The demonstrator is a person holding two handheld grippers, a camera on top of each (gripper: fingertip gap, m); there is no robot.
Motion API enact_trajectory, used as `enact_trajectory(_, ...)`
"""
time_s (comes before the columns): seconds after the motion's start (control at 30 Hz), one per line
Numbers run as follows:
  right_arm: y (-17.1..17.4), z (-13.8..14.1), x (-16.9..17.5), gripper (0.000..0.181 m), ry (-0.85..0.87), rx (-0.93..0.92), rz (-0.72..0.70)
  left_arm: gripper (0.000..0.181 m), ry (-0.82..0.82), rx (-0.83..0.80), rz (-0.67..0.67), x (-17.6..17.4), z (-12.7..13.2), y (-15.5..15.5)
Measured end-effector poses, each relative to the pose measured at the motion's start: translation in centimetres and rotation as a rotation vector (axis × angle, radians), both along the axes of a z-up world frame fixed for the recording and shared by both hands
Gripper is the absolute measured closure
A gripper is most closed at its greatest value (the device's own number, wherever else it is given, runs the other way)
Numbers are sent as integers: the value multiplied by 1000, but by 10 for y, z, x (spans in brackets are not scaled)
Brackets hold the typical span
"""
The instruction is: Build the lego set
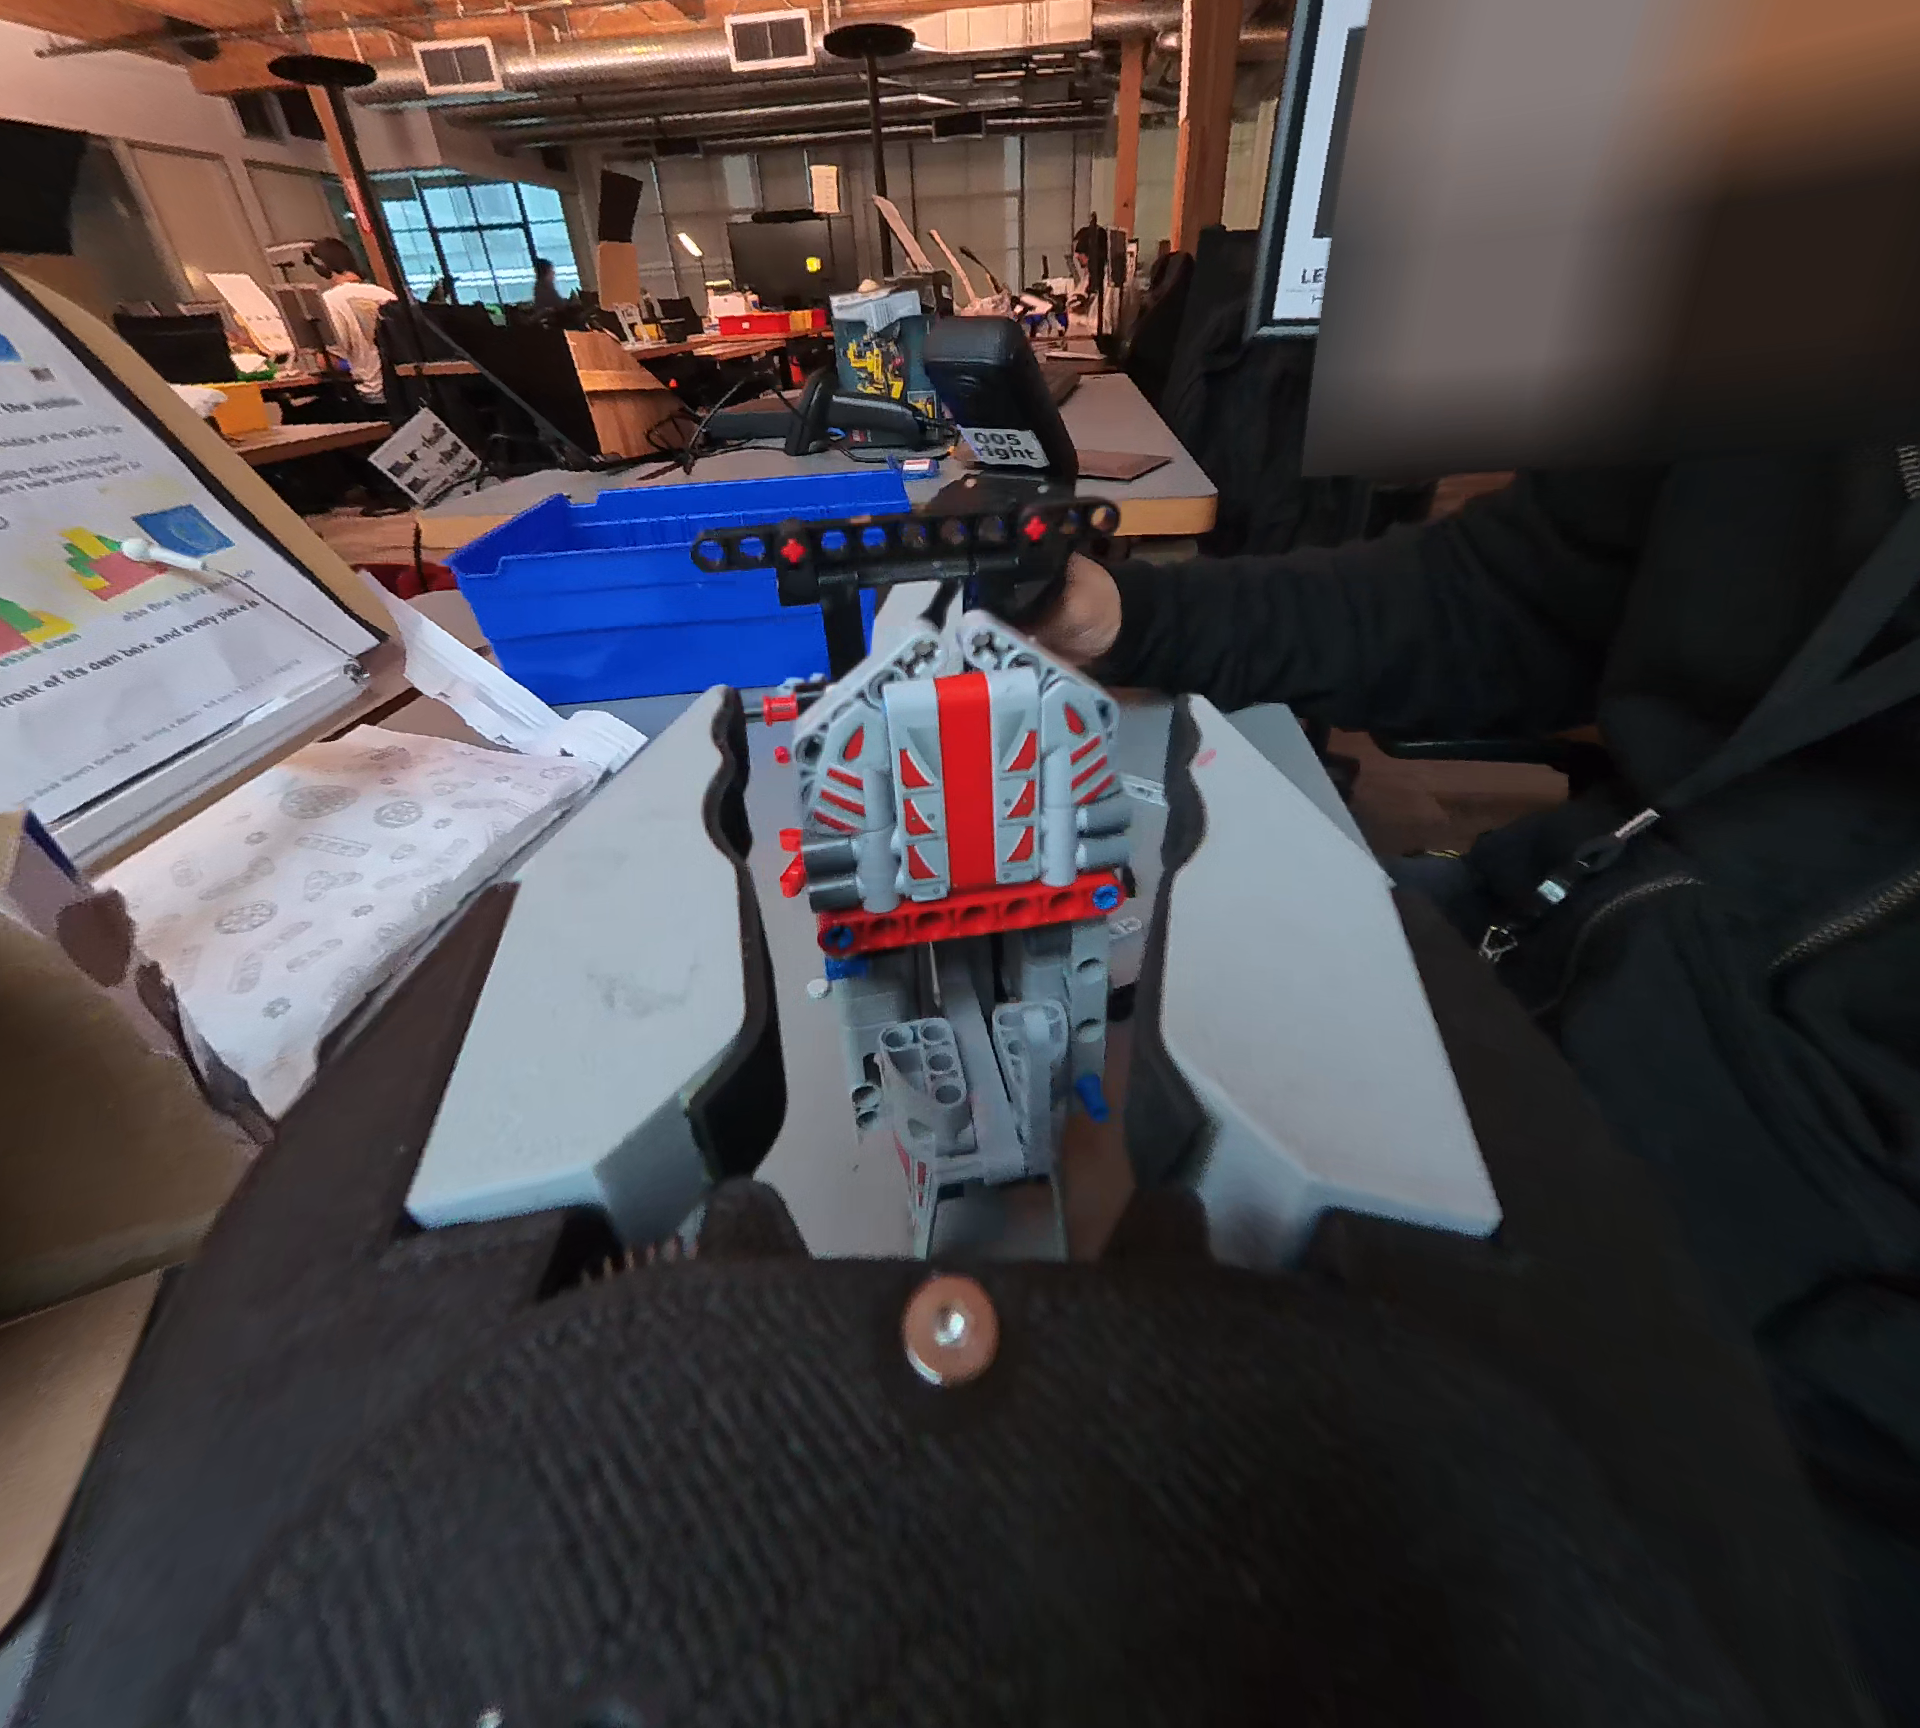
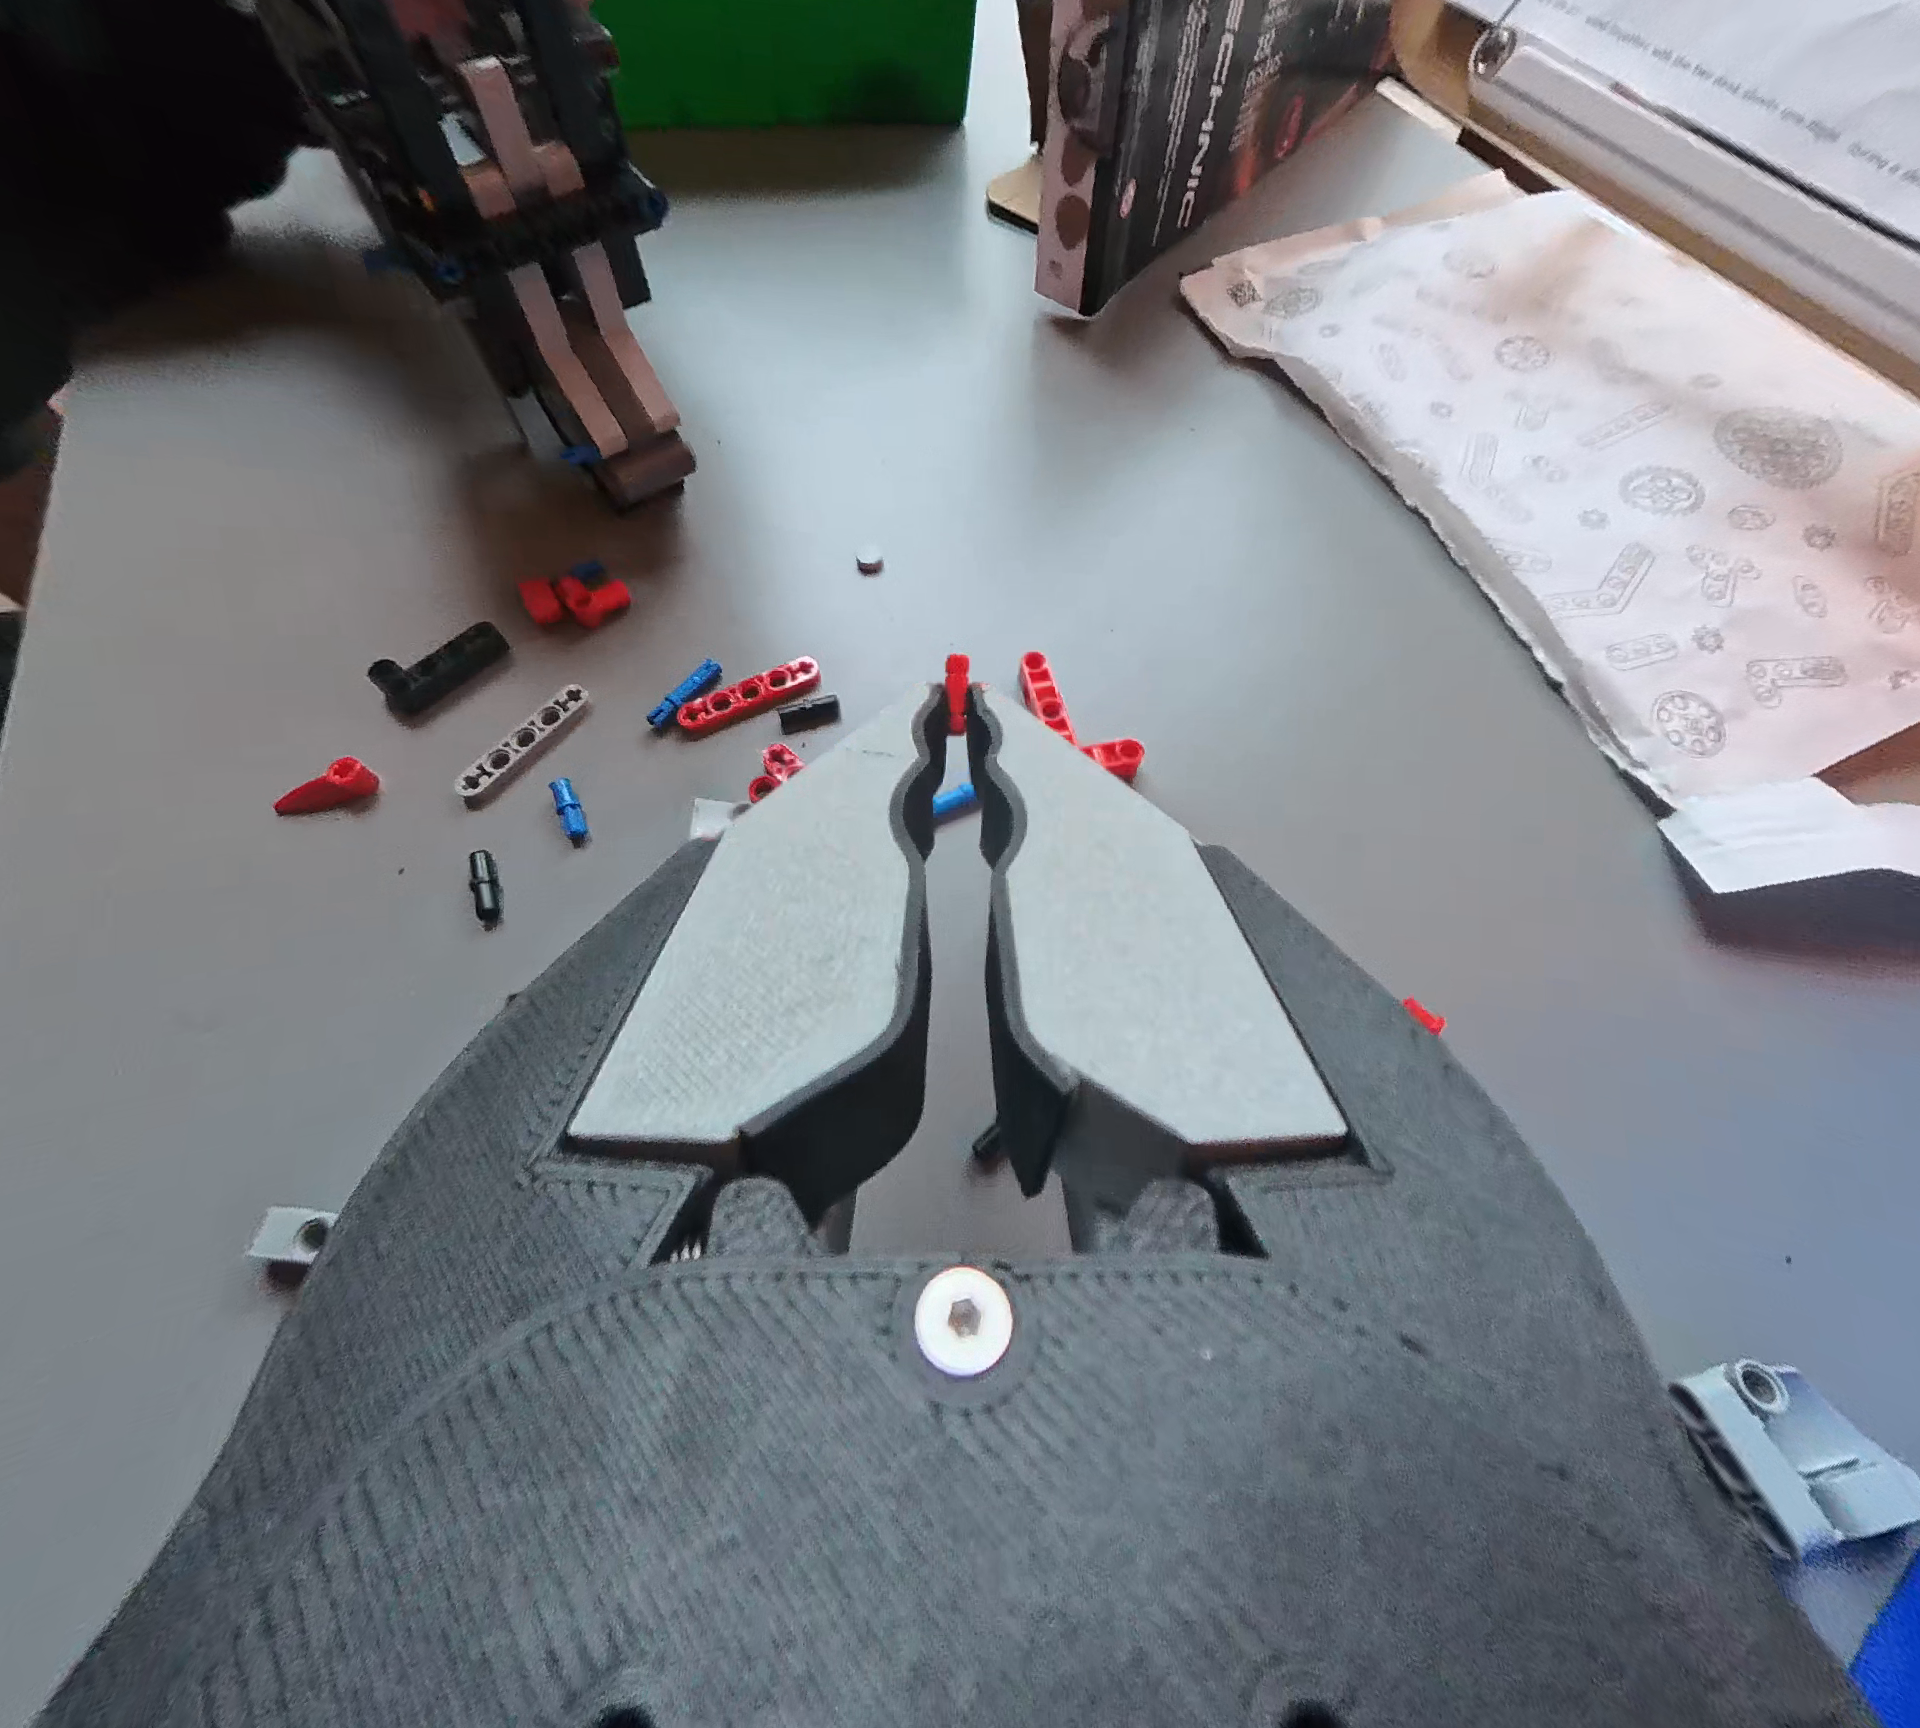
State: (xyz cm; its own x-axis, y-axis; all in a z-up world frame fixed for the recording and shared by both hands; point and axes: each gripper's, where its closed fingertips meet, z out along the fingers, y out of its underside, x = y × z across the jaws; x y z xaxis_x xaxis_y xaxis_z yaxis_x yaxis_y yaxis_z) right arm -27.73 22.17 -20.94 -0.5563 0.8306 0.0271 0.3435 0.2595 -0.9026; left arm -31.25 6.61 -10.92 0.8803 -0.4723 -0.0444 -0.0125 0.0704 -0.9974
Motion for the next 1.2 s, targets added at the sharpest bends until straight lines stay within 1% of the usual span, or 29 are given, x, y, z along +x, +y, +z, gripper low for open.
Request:
enact_trajectory(0.07,-4,9,3,181,41,-24,27,101,24,11,20,1,10,-3)
enact_trajectory(0.2,-19,28,14,181,137,-87,137,103,60,62,1,11,36,-17)
enact_trajectory(0.3,-33,34,21,181,169,-113,214,109,125,62,39,13,43,-22)
enact_trajectory(0.4,-49,42,27,181,175,-155,268,133,199,43,67,16,49,-28)
enact_trajectory(0.43,-54,46,28,181,180,-171,282,149,227,33,63,20,51,-31)
enact_trajectory(0.47,-59,50,30,181,184,-189,302,162,255,13,72,23,52,-31)
enact_trajectory(0.53,-71,59,34,181,190,-223,345,164,315,-33,69,34,51,-30)
enact_trajectory(0.6,-82,65,36,181,197,-236,371,169,359,-98,56,51,45,-23)
enact_trajectory(0.67,-91,72,39,181,212,-239,397,171,371,-164,59,67,37,-7)
enact_trajectory(0.73,-98,81,43,181,235,-245,410,176,387,-255,127,71,25,13)
enact_trajectory(0.8,-103,91,49,181,261,-243,417,177,410,-331,135,78,12,23)
enact_trajectory(0.83,-104,94,52,181,275,-234,422,178,415,-343,144,81,9,27)
enact_trajectory(0.9,-106,99,56,181,300,-203,422,177,404,-343,176,83,9,35)
enact_trajectory(1.03,-108,106,61,181,353,-121,407,176,336,-357,128,96,9,40)
enact_trajectory(1.1,-109,105,62,181,378,-42,393,176,279,-364,126,96,10,42)
enact_trajectory(1.2,-108,105,58,181,442,135,326,176,172,-370,101,96,14,42)
